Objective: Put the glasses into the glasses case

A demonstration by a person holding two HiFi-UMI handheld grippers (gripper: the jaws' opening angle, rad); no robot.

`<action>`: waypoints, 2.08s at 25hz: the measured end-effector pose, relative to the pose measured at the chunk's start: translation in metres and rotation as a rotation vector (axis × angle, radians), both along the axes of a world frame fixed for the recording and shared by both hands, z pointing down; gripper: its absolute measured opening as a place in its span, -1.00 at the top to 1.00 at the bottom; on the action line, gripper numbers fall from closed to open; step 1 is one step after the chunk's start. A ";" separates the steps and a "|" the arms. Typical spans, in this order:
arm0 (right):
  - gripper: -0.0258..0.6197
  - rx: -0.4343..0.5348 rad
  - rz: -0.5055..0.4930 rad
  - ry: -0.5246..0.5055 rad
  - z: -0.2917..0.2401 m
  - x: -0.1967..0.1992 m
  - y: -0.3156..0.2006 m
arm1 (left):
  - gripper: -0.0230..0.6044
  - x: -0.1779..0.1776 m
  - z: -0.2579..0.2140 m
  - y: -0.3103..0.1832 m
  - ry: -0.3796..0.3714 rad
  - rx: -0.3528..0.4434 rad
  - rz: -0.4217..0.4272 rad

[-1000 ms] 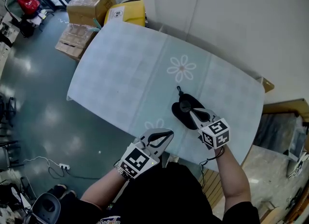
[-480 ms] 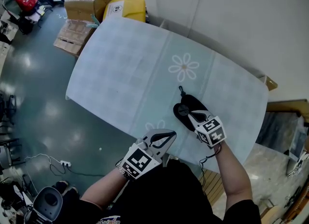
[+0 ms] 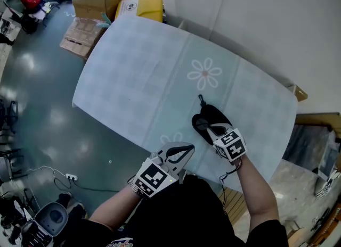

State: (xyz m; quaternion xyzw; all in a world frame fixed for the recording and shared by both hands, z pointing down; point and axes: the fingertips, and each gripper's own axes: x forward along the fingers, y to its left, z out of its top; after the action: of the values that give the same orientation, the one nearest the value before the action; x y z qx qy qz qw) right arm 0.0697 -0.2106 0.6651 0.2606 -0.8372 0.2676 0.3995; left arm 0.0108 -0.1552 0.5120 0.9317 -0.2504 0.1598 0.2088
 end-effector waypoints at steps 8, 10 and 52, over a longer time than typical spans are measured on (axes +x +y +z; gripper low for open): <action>0.82 -0.024 -0.021 0.010 0.006 -0.003 0.002 | 0.84 -0.001 0.001 0.000 -0.001 -0.009 -0.011; 0.82 -0.030 -0.026 0.013 0.008 -0.004 0.002 | 0.84 -0.002 0.001 -0.001 0.000 -0.010 -0.015; 0.85 0.275 0.121 -0.221 -0.132 0.040 0.041 | 0.84 0.054 -0.029 0.051 0.005 0.077 -0.010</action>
State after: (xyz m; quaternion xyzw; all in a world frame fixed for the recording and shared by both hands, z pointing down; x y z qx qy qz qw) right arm 0.1099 -0.1696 0.5328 0.3316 -0.8876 0.2011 0.2487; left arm 0.0645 -0.1043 0.4834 0.9382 -0.2605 0.1466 0.1744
